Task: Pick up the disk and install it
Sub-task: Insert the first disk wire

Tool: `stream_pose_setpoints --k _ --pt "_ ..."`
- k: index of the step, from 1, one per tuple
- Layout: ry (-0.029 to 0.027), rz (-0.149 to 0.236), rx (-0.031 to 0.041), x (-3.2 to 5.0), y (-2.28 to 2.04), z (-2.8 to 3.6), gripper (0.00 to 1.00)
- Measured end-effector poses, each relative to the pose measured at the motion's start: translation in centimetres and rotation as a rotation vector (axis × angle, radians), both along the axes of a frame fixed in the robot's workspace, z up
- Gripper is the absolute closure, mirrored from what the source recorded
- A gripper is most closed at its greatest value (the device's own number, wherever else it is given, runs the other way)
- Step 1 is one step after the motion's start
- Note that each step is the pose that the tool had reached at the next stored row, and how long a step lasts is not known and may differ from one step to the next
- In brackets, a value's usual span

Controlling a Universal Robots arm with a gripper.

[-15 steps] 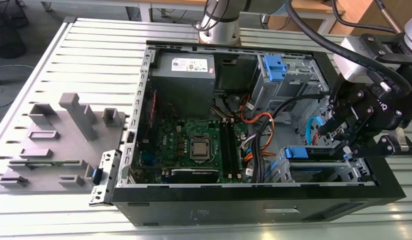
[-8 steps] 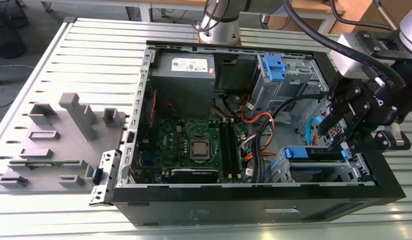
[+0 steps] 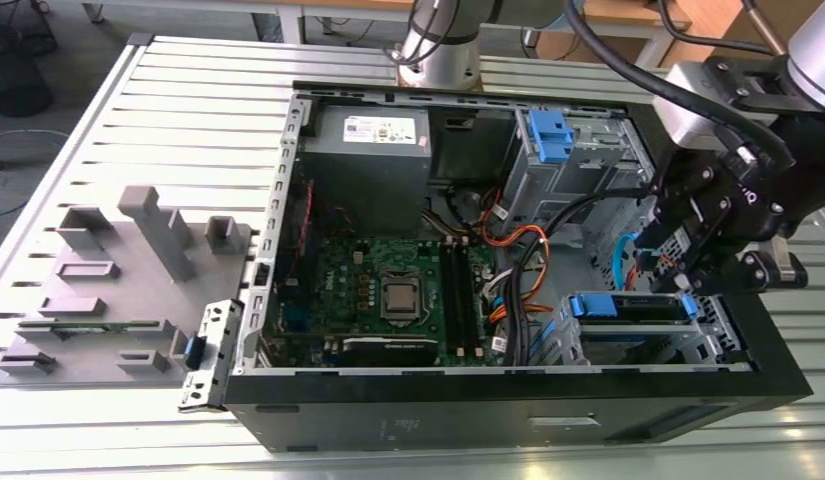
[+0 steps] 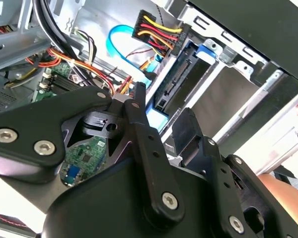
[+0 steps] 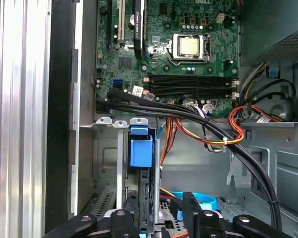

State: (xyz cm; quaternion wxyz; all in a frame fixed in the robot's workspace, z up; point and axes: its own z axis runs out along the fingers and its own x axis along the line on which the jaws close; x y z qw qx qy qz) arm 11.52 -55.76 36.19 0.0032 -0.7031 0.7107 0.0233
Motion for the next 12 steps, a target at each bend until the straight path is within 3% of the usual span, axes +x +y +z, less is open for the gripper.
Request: stream_pose_setpoints --k 7,12 --pt "0.0001 0.000 0.0061 0.41 0.24 -0.39 0.51" --pt "0.0000 0.000 0.0062 0.73 0.24 -0.80 0.51"
